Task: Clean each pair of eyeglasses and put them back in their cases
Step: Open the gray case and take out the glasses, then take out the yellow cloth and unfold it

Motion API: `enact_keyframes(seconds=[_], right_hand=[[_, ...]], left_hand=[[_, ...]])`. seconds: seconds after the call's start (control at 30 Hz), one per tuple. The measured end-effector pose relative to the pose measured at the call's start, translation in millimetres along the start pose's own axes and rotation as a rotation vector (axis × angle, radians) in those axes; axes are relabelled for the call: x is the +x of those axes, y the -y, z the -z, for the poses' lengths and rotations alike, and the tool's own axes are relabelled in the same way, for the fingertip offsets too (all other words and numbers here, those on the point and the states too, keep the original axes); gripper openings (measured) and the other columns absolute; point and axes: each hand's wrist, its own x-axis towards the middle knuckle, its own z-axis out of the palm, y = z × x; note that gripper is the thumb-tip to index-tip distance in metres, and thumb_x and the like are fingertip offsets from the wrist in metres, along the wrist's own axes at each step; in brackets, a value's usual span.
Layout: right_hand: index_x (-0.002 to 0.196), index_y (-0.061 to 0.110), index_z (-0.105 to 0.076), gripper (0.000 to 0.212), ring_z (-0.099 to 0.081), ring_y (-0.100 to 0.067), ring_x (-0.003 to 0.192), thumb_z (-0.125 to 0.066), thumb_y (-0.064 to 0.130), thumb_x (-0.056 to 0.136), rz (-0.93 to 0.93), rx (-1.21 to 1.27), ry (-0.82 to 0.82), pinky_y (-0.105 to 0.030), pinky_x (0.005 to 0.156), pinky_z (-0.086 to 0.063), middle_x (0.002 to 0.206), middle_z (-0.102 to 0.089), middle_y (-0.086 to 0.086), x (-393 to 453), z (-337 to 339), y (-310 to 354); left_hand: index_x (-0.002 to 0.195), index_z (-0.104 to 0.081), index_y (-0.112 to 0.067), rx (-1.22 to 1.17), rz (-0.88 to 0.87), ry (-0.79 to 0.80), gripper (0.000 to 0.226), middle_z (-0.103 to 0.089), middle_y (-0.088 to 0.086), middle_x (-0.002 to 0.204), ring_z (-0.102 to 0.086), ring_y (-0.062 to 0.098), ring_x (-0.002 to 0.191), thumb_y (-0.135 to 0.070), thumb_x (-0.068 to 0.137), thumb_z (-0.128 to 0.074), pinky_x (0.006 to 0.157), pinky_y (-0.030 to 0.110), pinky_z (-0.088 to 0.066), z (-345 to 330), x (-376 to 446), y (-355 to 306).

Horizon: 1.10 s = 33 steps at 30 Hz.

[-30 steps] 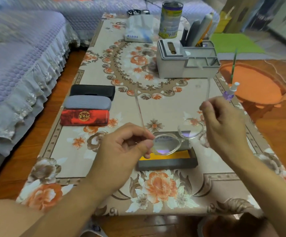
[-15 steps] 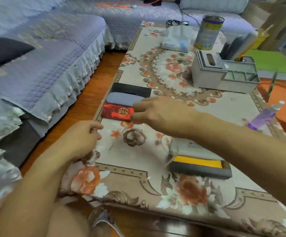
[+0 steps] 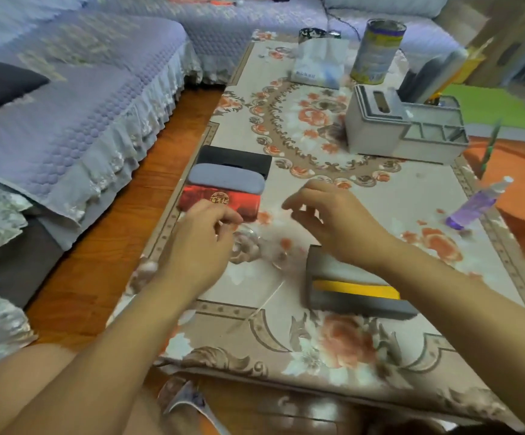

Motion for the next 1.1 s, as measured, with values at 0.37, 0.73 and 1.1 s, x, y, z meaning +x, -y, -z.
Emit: enact_keyframes(seconds=[0.37, 0.73, 1.1], right_hand=[[0.094, 0.029, -0.074, 0.011, -0.054, -0.009, 0.071, -0.067, 0.023, 0.088, -0.288, -0.319, 0.62, -0.018, 0.059, -0.04, 0.084, -0.069, 0.011, -107, 58, -63], [0.088, 0.022, -0.064, 0.009, -0.054, -0.018, 0.077, -0.056, 0.02, 0.094, -0.083, -0.409, 0.655, -0.032, 0.064, -0.041, 0.091, -0.059, 0.005, -115, 53, -71], [0.089, 0.024, -0.071, 0.009, -0.066, -0.002, 0.08, -0.066, 0.022, 0.096, -0.48, 0.124, 0.045, -0.017, 0.069, -0.051, 0.087, -0.072, 0.011, -106, 136, -58]], left_hand=[[0.087, -0.069, -0.035, 0.246, -0.649, 0.426, 0.007, -0.057, -0.016, 0.083, -0.049, 0.013, 0.09, -0.034, 0.092, -0.065, 0.079, 0.033, -0.038, -90, -32, -51], [0.105, -0.074, -0.034, 0.311, -0.672, 0.372, 0.022, -0.059, -0.017, 0.094, -0.05, 0.013, 0.095, -0.048, 0.089, -0.069, 0.08, 0.03, -0.034, -93, -34, -37], [0.103, -0.073, -0.026, 0.447, -0.627, 0.16, 0.015, -0.065, -0.01, 0.096, -0.056, 0.019, 0.095, -0.032, 0.089, -0.073, 0.084, 0.037, -0.035, -99, 9, -54]])
